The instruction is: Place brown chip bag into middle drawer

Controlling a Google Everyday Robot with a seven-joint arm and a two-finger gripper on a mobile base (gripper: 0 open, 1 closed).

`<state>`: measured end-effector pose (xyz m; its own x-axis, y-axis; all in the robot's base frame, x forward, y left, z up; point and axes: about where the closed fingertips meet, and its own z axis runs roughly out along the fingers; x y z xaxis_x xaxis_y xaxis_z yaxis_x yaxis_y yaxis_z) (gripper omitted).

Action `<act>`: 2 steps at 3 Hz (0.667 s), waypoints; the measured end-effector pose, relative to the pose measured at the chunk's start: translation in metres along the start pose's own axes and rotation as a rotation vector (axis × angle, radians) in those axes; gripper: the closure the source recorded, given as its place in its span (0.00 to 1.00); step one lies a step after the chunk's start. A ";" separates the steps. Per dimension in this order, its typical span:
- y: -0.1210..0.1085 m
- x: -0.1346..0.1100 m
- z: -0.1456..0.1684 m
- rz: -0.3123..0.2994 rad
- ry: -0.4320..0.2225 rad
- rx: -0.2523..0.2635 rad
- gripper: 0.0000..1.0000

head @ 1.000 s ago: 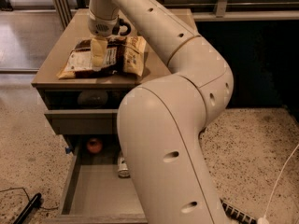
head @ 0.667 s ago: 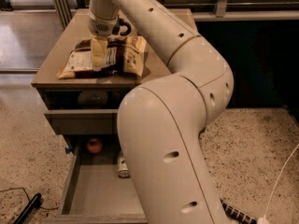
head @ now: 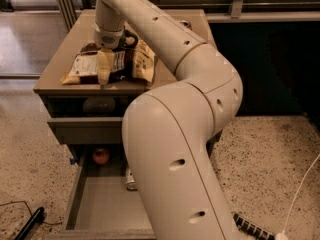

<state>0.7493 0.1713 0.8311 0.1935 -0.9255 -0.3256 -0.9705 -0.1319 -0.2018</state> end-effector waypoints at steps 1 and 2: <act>0.000 0.000 0.000 0.000 0.000 0.000 0.22; 0.000 0.000 0.000 0.000 0.000 0.000 0.45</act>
Offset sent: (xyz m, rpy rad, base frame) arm 0.0000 0.0000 0.0000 0.0000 0.0000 0.0000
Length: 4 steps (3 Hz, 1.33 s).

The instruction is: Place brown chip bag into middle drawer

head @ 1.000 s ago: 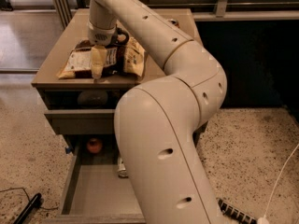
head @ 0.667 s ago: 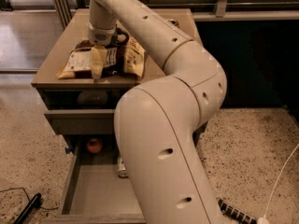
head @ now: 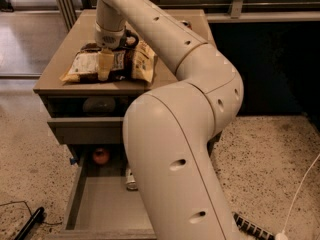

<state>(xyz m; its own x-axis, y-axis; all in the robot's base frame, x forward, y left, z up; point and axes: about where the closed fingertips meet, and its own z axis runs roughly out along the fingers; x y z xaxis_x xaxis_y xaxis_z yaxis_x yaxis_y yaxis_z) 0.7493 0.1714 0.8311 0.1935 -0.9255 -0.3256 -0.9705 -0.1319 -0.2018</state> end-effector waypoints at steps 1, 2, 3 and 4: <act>0.000 0.000 0.000 0.000 0.000 0.000 0.69; 0.000 0.000 0.000 0.000 0.000 0.000 0.92; 0.000 0.000 0.000 0.000 0.000 0.000 1.00; 0.000 0.000 0.000 0.000 0.000 0.000 1.00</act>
Offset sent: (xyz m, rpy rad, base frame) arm 0.0000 0.0000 0.0000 0.0000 0.0000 0.0000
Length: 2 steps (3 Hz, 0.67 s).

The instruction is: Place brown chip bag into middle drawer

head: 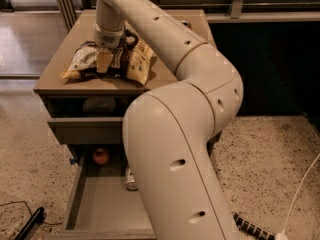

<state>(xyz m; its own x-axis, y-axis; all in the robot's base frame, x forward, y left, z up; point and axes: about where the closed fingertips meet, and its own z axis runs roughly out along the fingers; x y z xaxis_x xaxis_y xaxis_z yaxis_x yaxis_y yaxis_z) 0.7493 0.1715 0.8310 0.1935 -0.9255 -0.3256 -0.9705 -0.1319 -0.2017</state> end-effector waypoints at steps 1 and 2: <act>-0.001 -0.002 -0.006 0.000 0.000 0.000 1.00; 0.000 0.049 -0.061 0.090 0.012 0.098 1.00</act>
Offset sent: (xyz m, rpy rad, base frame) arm -0.0162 -0.1730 0.0782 0.0446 -0.1302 -0.2719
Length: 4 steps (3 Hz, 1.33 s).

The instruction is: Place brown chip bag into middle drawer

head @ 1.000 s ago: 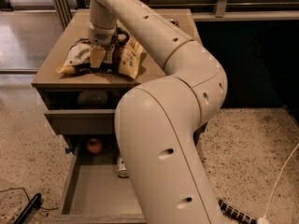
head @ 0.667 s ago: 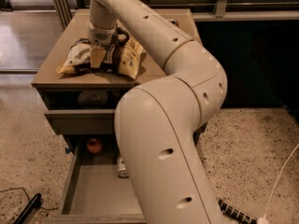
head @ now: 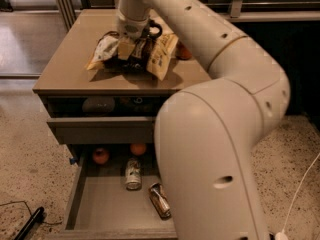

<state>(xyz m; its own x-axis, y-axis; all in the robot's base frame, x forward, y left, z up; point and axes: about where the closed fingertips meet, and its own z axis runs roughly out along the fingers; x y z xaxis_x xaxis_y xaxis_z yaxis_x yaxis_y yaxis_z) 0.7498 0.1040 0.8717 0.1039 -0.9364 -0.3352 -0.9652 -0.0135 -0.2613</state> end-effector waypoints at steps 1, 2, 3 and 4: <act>0.010 0.052 -0.058 0.069 0.026 0.078 1.00; 0.010 0.052 -0.058 0.069 0.026 0.078 1.00; 0.006 0.061 -0.086 0.093 0.047 0.127 1.00; 0.015 0.079 -0.138 0.138 0.102 0.213 1.00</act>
Offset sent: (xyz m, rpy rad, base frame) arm -0.0127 -0.0549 0.0265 0.0018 -0.0420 -0.0781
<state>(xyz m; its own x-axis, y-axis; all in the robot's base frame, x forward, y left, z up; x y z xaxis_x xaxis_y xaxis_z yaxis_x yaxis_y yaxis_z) 0.7108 -0.0185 0.9659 -0.0607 -0.9550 -0.2904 -0.8949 0.1809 -0.4080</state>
